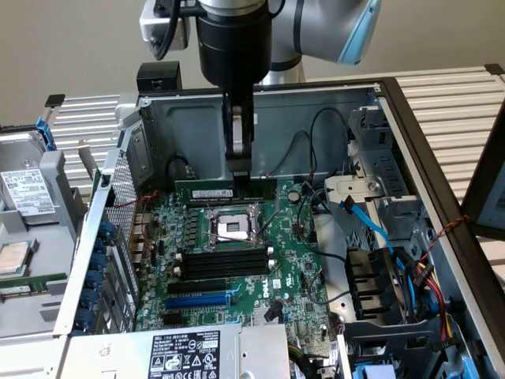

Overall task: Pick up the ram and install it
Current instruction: 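Insert the ram into the slot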

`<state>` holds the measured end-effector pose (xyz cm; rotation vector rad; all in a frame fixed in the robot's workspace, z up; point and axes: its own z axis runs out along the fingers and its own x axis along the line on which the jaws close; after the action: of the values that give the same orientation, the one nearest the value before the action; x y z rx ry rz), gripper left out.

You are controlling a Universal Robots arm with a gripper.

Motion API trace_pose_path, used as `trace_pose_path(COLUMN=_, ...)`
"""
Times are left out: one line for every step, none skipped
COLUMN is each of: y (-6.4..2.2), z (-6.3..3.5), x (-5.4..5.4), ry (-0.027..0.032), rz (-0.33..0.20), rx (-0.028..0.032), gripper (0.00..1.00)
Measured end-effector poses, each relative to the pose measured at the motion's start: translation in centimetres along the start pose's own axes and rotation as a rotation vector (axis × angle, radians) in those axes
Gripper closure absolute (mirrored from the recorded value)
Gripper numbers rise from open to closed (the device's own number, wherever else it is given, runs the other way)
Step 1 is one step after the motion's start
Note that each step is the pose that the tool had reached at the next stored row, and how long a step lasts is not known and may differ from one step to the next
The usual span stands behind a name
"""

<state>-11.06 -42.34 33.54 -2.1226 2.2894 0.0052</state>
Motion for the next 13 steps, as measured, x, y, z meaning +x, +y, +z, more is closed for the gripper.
trace_pose_path(y=0.08, z=0.18, x=0.0, ry=0.0001, rz=0.001, rx=0.0000, gripper=0.87)
trace_pose_path(y=0.18, z=0.35, x=0.0, ry=0.0001, rz=0.002, rx=0.0000, gripper=0.87)
trace_pose_path(y=0.30, z=0.54, x=0.0, ry=0.0001, rz=0.002, rx=0.0000, gripper=0.87)
trace_pose_path(y=0.46, z=0.72, x=0.0, ry=0.0001, rz=0.002, rx=0.0000, gripper=0.87)
trace_pose_path(y=0.63, z=0.90, x=0.0, ry=0.0000, rz=0.002, rx=0.0000, gripper=0.87)
trace_pose_path(y=0.81, z=1.09, x=0.0, ry=0.0000, rz=0.002, rx=0.0001, gripper=0.87)
trace_pose_path(y=0.96, z=1.26, x=0.0, ry=0.0000, rz=0.002, rx=0.0001, gripper=0.87)
trace_pose_path(y=1.05, z=1.44, x=-0.1, ry=0.0000, rz=0.002, rx=0.0000, gripper=0.87)
trace_pose_path(y=1.06, z=1.62, x=-0.2, ry=0.0003, rz=0.002, rx=-0.0001, gripper=0.87)
trace_pose_path(y=1.07, z=1.80, x=-0.3, ry=0.0002, rz=0.002, rx=0.0000, gripper=0.87)
trace_pose_path(y=1.09, z=2.00, x=-0.4, ry=0.0001, rz=0.002, rx=0.0000, gripper=0.87)
trace_pose_path(y=1.09, z=2.18, x=-0.6, ry=0.0000, rz=0.002, rx=0.0001, gripper=0.87)
trace_pose_path(y=1.11, z=2.36, x=-0.7, ry=0.0000, rz=0.002, rx=0.0001, gripper=0.87)
